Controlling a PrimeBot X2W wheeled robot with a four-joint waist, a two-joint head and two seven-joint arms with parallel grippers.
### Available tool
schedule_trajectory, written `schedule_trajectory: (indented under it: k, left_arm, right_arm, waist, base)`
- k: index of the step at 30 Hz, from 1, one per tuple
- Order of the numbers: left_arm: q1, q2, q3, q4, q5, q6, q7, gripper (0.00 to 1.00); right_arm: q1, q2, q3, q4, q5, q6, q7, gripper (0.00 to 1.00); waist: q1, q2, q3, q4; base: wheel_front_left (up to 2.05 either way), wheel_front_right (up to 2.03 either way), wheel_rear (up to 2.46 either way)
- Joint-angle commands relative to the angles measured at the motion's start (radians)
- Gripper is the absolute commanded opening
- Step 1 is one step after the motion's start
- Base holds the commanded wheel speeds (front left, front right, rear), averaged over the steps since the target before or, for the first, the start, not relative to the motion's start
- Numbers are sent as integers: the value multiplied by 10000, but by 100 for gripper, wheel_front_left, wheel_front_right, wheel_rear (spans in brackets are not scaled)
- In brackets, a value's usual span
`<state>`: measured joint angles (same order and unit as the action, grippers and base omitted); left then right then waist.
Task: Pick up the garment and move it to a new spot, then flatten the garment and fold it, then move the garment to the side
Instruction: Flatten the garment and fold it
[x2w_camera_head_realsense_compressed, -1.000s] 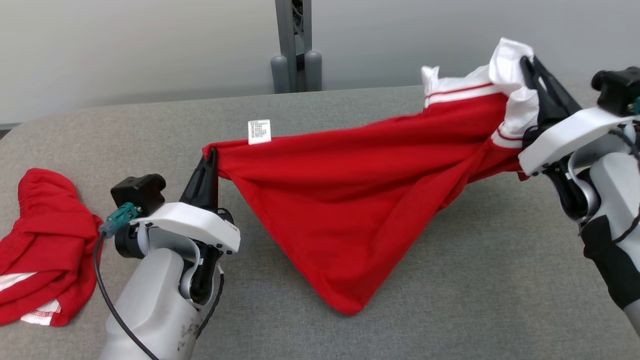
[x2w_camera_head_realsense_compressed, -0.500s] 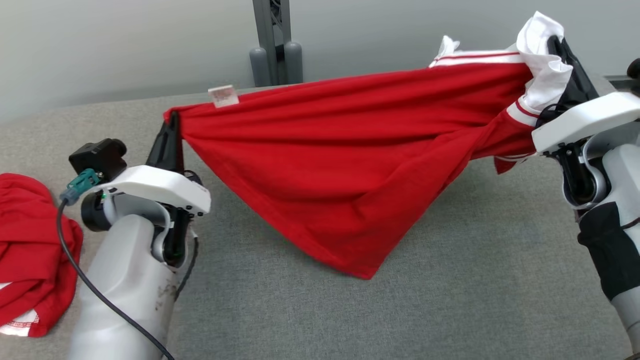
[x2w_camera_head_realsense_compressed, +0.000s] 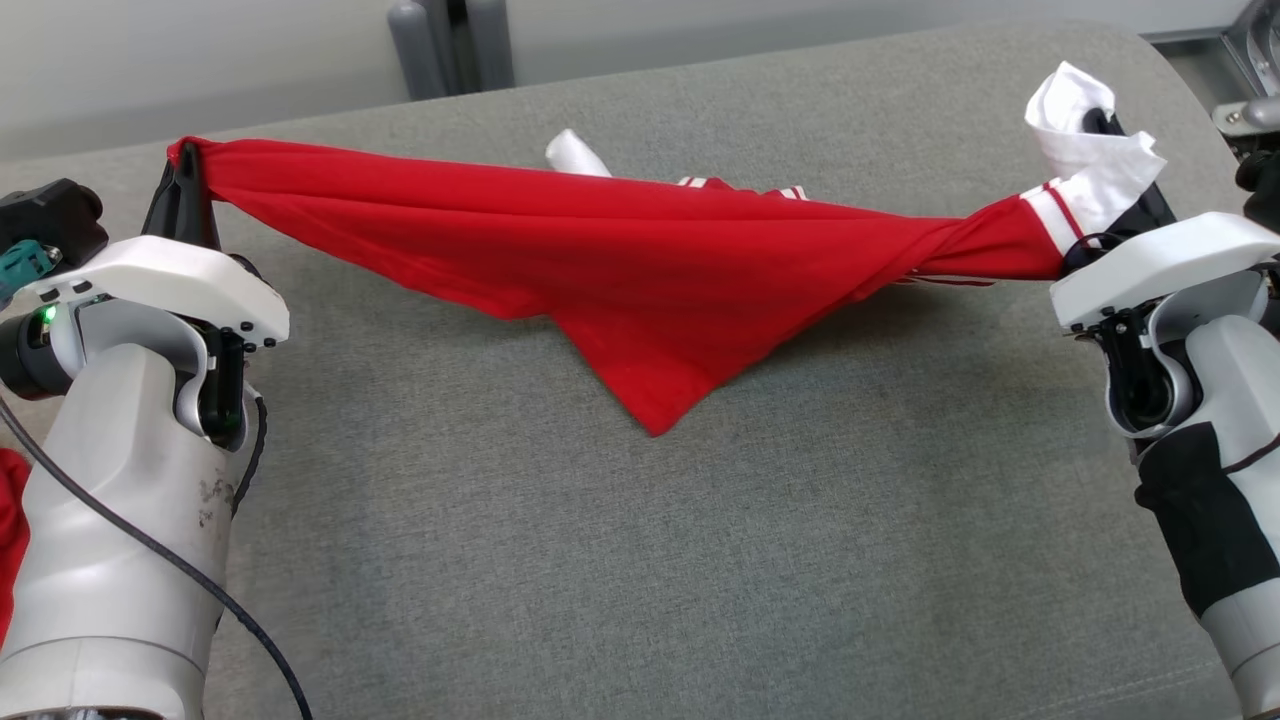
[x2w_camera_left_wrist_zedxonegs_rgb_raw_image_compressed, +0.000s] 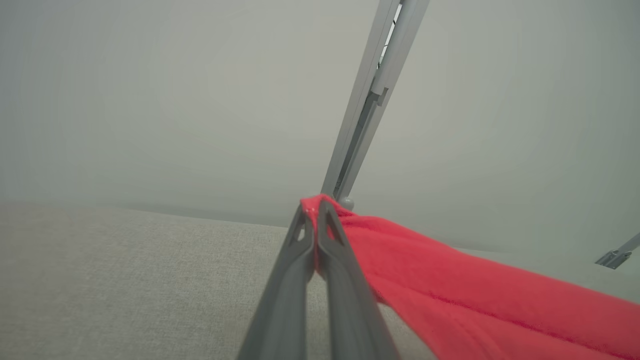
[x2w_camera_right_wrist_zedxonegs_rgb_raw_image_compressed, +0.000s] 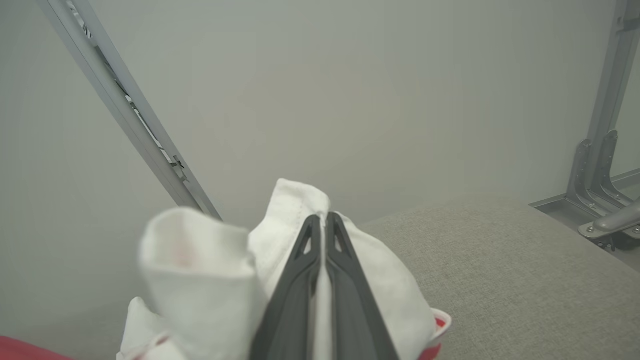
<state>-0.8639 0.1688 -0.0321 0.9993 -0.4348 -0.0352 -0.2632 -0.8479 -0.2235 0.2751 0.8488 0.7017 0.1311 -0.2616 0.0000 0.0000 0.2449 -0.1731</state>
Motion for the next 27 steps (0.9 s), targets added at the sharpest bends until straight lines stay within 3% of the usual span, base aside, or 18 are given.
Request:
schedule_trajectory:
  k: [1, 5, 6, 7, 8, 18, 21, 22, 27]
  left_arm:
    - [-273, 102, 68, 279, 161, 58, -17, 0]
    - [-504, 82, 57, 705, 338, 121, -17, 0]
    - [-537, 56, 34, 896, 371, 136, -17, 24]
    - [-600, 33, 12, 1060, 423, 186, -17, 24]
    - [-687, 13, 15, 1163, 449, 200, -17, 100]
    - [-440, -198, 406, 410, 720, 141, -17, 100]
    - [-93, -385, 610, -201, 832, -41, -17, 100]
    - [50, -439, 654, -369, 882, -109, -15, 100]
    - [884, -803, 901, -1220, 1090, -431, -15, 100]
  right_arm:
    - [104, 14, 35, 77, -75, -7, -51, 0]
    - [53, 137, 155, 214, -154, -7, -51, 0]
    - [23, 176, 209, 293, -177, -7, -49, 0]
    - [-12, 211, 273, 380, -216, -7, -49, 0]
    - [-61, 244, 322, 468, -242, -7, -50, 0]
    - [-245, 235, 307, 1113, -331, -5, -50, 0]
    - [-220, 164, 380, 1428, -443, -5, -50, 94]
    - [-178, 153, 399, 1532, -439, -5, -50, 100]
    - [-32, 9, 692, 2148, -360, -5, -50, 100]
  waist:
    - [0, 0, 232, -181]
    - [0, 0, 355, -216]
    - [0, 0, 391, -217]
    - [0, 0, 417, -211]
    - [0, 0, 442, -201]
    - [0, 0, 263, 190]
    - [0, 0, 17, 356]
    - [0, 0, -75, 410]
    - [0, 0, -597, 675]
  base:
    - [0, 0, 0]
    - [0, 0, 0]
    - [0, 0, 0]
    - [0, 0, 0]
    - [0, 0, 0]
    - [0, 0, 0]
    - [0, 0, 0]
    - [0, 0, 0]
    - [0, 0, 0]
